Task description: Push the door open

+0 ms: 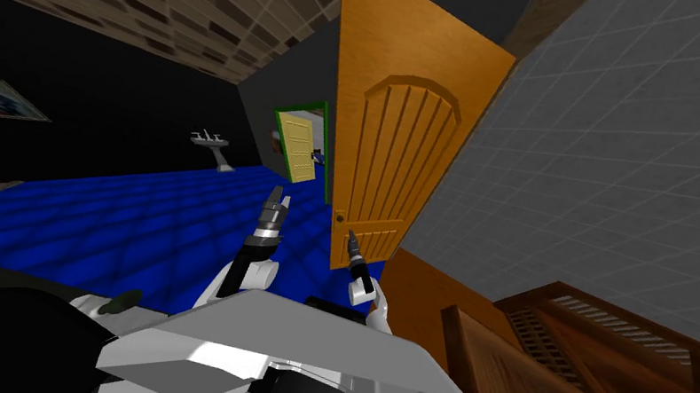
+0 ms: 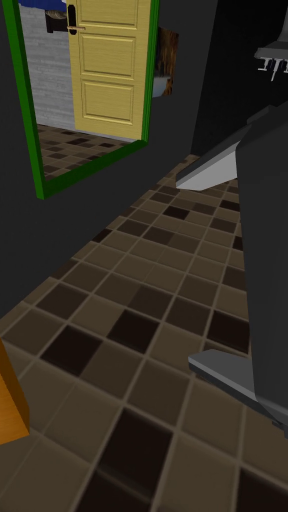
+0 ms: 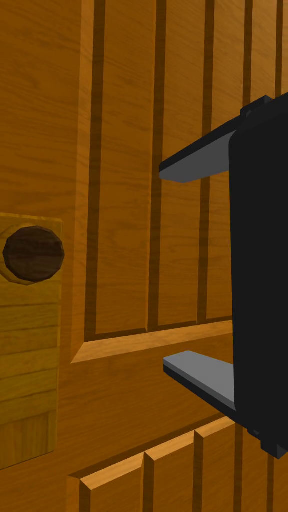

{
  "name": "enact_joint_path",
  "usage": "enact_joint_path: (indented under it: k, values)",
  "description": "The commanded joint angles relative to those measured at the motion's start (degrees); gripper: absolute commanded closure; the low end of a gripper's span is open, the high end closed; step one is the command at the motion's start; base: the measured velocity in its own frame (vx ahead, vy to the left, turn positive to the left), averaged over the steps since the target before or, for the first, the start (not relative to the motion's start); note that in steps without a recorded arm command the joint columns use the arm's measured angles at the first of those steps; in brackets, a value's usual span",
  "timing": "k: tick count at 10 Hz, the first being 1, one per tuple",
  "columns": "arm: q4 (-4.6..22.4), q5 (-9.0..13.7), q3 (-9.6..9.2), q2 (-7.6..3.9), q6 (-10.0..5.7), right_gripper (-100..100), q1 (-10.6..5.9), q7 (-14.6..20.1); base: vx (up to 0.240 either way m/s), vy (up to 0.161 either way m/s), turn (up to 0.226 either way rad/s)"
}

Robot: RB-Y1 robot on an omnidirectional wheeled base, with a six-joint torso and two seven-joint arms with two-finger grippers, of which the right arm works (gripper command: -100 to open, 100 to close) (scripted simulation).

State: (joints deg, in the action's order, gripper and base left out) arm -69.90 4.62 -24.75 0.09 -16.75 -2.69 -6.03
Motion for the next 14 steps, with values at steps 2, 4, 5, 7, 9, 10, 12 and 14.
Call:
enact_joint_path:
  k: [2, 4, 5, 7, 9, 10, 12, 14]
  values:
    - [-1.69, 0.7, -2.76, 1.77, 0.32, -100, 1.35, -0.35, -0.108, -0.024, -0.116]
    - [-1.43, 0.56, -1.87, -0.54, 0.66, -100, 0.76, -0.31, 0.02, 0.026, 0.004]
    - [-1.21, 0.55, -1.68, -1.1, 0.63, -100, 0.56, -0.31, 0.192, 0.095, 0.017]
    - [-0.83, 0.53, -1.36, -1.53, 0.57, -100, 0.23, -0.31, 0.196, 0.11, 0.019]
    - [-0.31, 0.51, -0.92, -1.08, 0.49, -100, -0.24, -0.31, 0.215, 0.13, 0.017]
    - [0.04, 0.49, -0.63, -0.07, 0.44, -100, -0.55, -0.32, 0.227, 0.121, 0.025]
    - [0.47, 0.48, -0.27, 2.18, 0.38, -100, -0.93, -0.32, 0.177, 0.138, 0.028]
    - [-0.04, 0.53, -0.38, 1.36, 0.68, 100, -0.8, -0.23, 0.032, 0.027, -0.004]
